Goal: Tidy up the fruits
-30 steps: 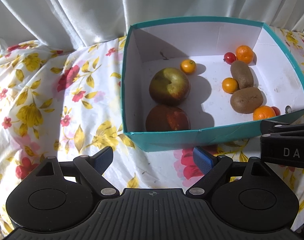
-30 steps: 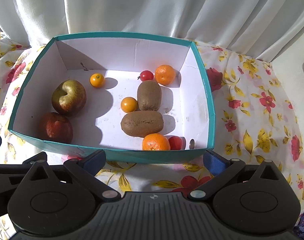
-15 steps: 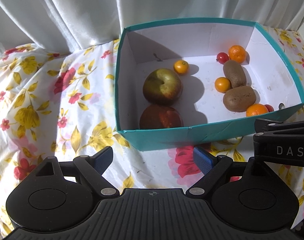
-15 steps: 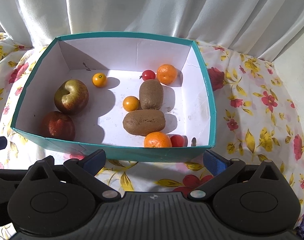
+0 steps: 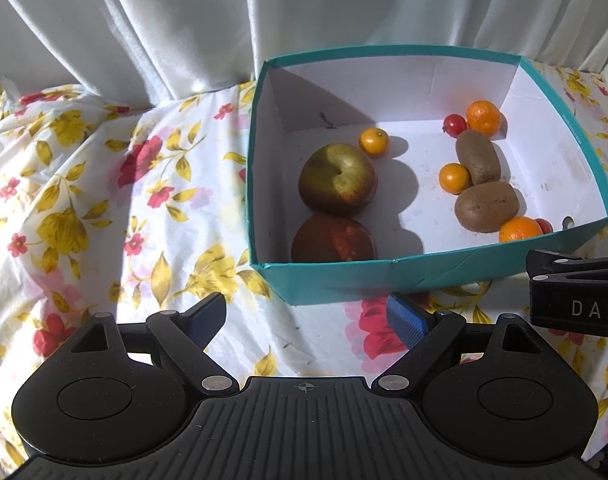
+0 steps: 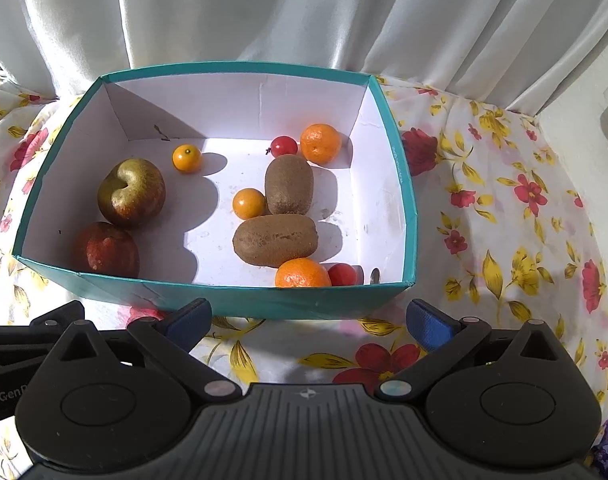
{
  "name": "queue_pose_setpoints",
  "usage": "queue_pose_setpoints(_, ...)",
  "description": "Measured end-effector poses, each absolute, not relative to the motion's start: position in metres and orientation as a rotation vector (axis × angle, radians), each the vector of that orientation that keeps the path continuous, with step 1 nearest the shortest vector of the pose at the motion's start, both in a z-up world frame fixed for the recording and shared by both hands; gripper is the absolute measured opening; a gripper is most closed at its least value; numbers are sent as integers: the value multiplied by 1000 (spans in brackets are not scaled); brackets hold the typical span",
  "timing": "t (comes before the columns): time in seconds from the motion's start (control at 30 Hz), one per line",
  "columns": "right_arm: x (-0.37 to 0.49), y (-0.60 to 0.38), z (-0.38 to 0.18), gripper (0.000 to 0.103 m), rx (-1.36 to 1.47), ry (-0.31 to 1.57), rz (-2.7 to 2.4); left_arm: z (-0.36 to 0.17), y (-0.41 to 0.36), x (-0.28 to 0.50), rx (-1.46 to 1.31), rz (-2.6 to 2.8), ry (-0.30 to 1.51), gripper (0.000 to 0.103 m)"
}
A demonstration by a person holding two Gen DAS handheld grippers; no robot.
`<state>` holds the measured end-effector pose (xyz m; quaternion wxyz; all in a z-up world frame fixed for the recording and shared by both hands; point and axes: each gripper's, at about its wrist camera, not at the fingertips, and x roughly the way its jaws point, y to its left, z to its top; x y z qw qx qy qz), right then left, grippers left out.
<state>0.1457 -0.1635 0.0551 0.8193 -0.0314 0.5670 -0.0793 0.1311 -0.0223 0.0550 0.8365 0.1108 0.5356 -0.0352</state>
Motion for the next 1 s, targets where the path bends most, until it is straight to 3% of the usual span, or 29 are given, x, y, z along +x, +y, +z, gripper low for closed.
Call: queue_pose_setpoints(1.0,142,-162,52,103,-65,1209,-159,52,-25,131,237,-81,1129,91)
